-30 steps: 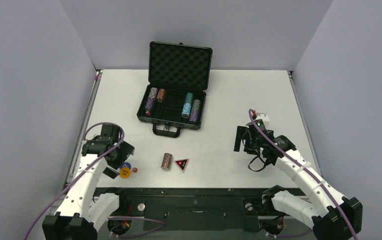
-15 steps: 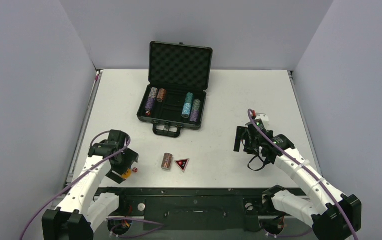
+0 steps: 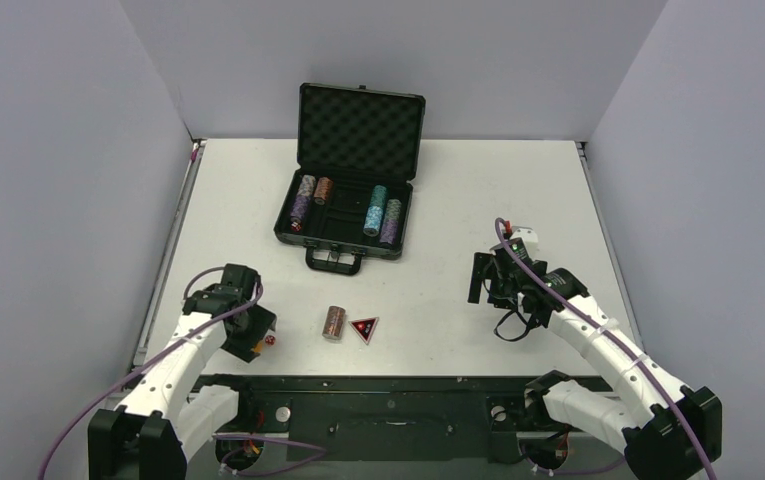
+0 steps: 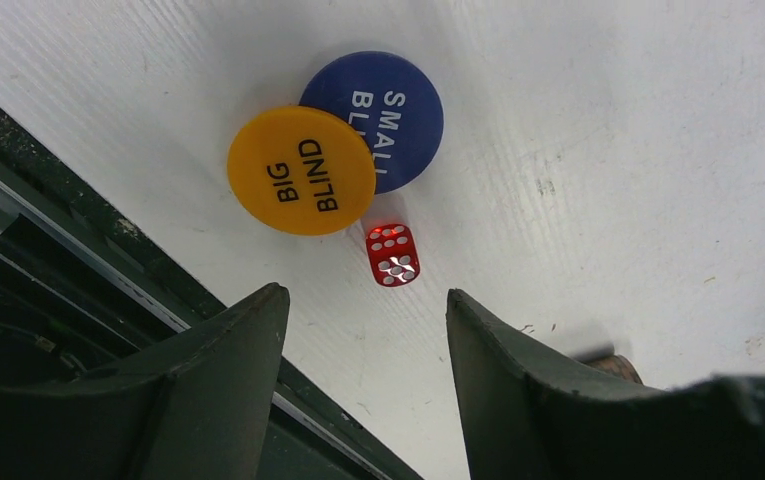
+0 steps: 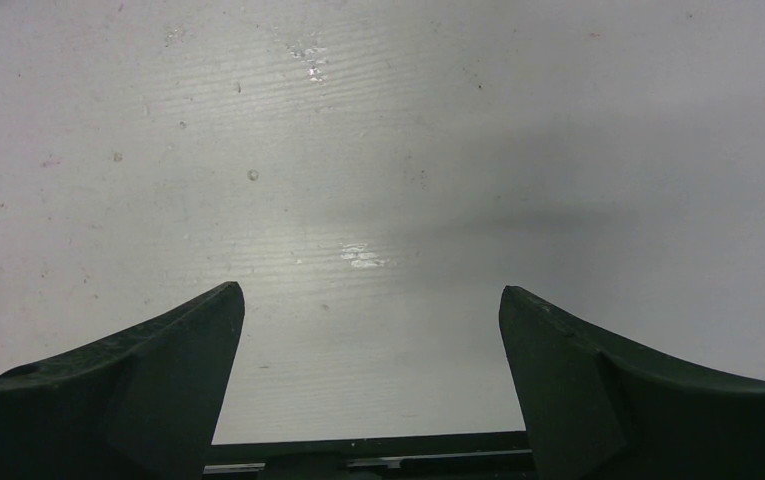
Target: Pack up texas hold em set
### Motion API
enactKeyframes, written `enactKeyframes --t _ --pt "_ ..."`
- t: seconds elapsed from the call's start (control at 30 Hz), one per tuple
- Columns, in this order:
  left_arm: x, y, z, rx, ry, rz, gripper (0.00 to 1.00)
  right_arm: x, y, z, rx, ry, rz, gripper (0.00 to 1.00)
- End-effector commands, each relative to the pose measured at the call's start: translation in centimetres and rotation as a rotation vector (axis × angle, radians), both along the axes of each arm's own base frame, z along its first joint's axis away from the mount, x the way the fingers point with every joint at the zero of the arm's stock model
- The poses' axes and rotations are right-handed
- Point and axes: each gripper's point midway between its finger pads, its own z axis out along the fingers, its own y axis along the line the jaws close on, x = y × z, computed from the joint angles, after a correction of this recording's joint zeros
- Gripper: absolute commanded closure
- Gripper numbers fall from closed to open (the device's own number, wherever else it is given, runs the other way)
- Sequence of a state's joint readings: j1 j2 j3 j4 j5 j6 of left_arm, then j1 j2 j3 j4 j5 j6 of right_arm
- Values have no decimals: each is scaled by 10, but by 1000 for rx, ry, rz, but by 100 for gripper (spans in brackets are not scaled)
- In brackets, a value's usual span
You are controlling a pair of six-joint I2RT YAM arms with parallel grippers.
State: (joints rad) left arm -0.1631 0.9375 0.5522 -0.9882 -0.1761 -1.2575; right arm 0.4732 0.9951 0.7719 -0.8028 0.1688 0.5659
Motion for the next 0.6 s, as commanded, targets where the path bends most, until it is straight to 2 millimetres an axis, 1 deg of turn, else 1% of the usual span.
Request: enactKeyframes --t 0.0,0.27,0.4,0.57 --pt "14 1 -1 10 -45 18 45 3 -2 0 -21 -14 -17 6" --pt "17 1 -9 17 -23 19 48 4 -3 0 -25 -18 -23 6" --pt "18 -1 -13 10 -16 17 51 4 -3 -1 -28 -15 -24 6" --pt "17 1 -14 18 -7 15 55 4 -4 0 -29 -17 -28 6"
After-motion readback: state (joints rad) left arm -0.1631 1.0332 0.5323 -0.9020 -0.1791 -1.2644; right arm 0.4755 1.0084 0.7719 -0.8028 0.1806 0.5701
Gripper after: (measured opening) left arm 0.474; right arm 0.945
